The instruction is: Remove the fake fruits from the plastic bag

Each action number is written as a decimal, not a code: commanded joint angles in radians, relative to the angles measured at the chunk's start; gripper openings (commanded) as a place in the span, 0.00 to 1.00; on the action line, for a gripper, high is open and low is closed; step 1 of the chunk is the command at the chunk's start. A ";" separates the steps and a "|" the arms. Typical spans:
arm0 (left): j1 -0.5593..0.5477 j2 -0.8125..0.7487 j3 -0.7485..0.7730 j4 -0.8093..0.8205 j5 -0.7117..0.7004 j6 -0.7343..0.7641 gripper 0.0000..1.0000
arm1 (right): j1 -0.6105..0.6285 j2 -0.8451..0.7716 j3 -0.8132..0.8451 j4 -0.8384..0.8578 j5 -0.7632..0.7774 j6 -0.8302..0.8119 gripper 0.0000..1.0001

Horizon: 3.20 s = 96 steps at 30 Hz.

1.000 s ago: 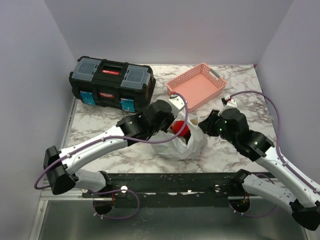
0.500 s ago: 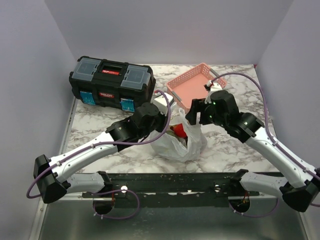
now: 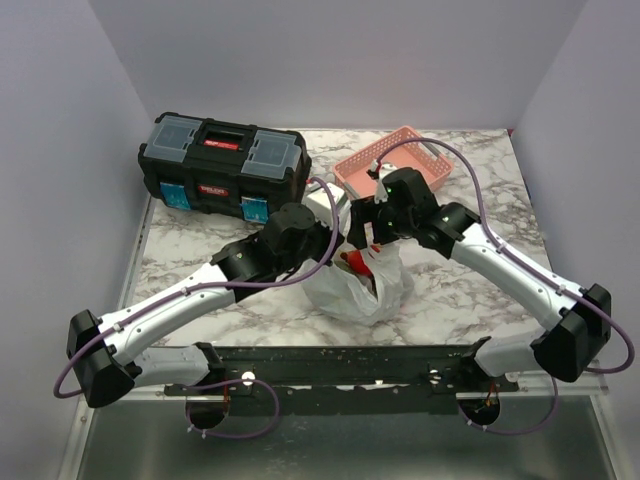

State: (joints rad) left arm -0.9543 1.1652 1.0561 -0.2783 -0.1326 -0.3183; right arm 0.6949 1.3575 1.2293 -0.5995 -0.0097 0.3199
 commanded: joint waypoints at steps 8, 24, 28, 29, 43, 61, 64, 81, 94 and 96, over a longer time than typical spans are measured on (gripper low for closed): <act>0.026 -0.025 -0.015 0.041 0.070 -0.036 0.00 | 0.007 0.073 0.036 0.018 -0.177 -0.108 0.89; 0.047 0.065 0.156 -0.135 -0.155 -0.092 0.00 | 0.008 -0.122 -0.139 0.199 0.175 0.069 0.01; 0.095 0.046 0.187 -0.203 -0.216 -0.143 0.00 | 0.008 -0.214 -0.152 0.231 0.258 0.092 0.01; 0.115 0.030 0.181 -0.213 -0.219 -0.162 0.00 | 0.007 -0.236 -0.153 0.240 0.273 0.098 0.01; 0.447 -0.249 -0.026 -0.125 0.153 -0.322 0.00 | 0.006 -0.150 -0.034 0.437 0.119 0.178 0.01; 0.552 -0.264 -0.114 -0.097 0.430 -0.383 0.00 | 0.006 -0.165 0.025 -0.104 0.187 0.090 0.29; 0.555 -0.268 -0.117 -0.089 0.450 -0.368 0.00 | 0.006 -0.168 0.048 -0.116 0.066 0.077 0.38; 0.557 -0.247 -0.114 -0.101 0.497 -0.309 0.00 | 0.008 -0.025 0.196 0.075 -0.249 0.125 0.89; 0.557 -0.238 -0.132 -0.063 0.525 -0.321 0.00 | 0.057 0.068 0.192 0.025 0.062 0.122 0.81; 0.557 -0.236 -0.133 -0.059 0.527 -0.320 0.00 | 0.061 0.077 0.183 0.017 0.107 0.120 0.81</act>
State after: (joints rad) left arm -0.4049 0.9287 0.9360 -0.3698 0.3573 -0.6399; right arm 0.7372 1.4139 1.4071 -0.5453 -0.0692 0.4519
